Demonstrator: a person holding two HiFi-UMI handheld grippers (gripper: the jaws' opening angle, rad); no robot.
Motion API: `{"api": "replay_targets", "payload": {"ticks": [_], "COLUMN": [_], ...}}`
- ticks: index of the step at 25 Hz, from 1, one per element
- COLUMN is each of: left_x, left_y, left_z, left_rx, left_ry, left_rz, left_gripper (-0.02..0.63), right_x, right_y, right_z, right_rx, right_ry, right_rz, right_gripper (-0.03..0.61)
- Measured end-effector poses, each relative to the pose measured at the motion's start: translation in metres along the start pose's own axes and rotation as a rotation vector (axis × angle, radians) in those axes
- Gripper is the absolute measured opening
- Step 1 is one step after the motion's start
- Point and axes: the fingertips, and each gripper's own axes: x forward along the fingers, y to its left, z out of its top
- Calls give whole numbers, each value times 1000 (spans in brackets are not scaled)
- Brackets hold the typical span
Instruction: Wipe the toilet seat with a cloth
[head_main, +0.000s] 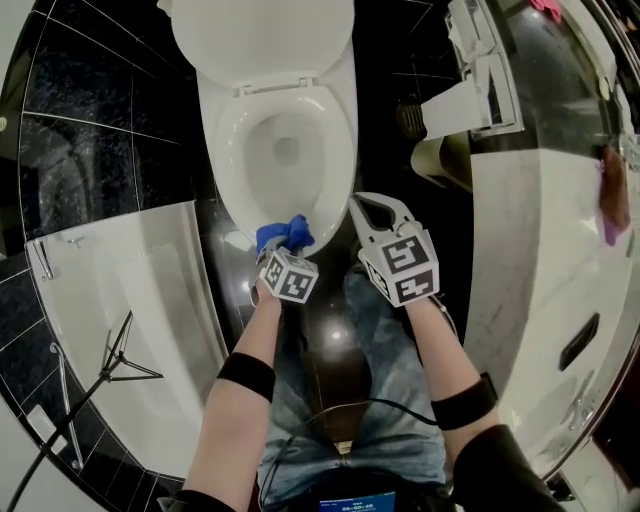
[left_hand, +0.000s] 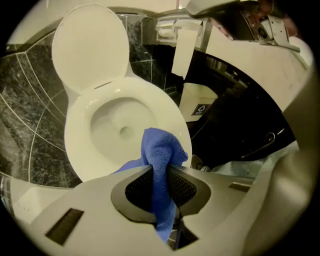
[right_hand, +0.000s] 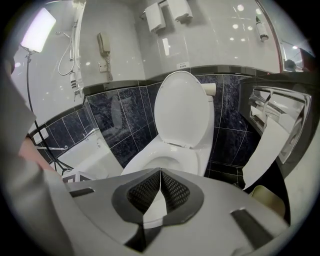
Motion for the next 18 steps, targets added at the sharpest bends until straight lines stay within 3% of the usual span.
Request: {"api": "replay_targets", "payload": {"ticks": [4, 6, 11, 18], "left_x": [-32, -58, -148, -331], "left_y": [4, 10, 31, 50], "left_z": [23, 31, 54, 80], "left_rx": [-132, -156, -142, -108], "left_ry": [-103, -156, -288, -484], "left_rz": [-20, -8, 27, 84], "left_gripper": [67, 67, 67, 69], "right_x": [-6, -12, -36, -113], "right_y": [0, 4, 28, 83], "right_z": [4, 10, 45, 105], "right_rx": [-6, -9, -8, -12], "right_ry": [6, 9, -14, -68], "right_rz": [-2, -3, -2, 0], "right_gripper": [15, 14, 15, 14]}}
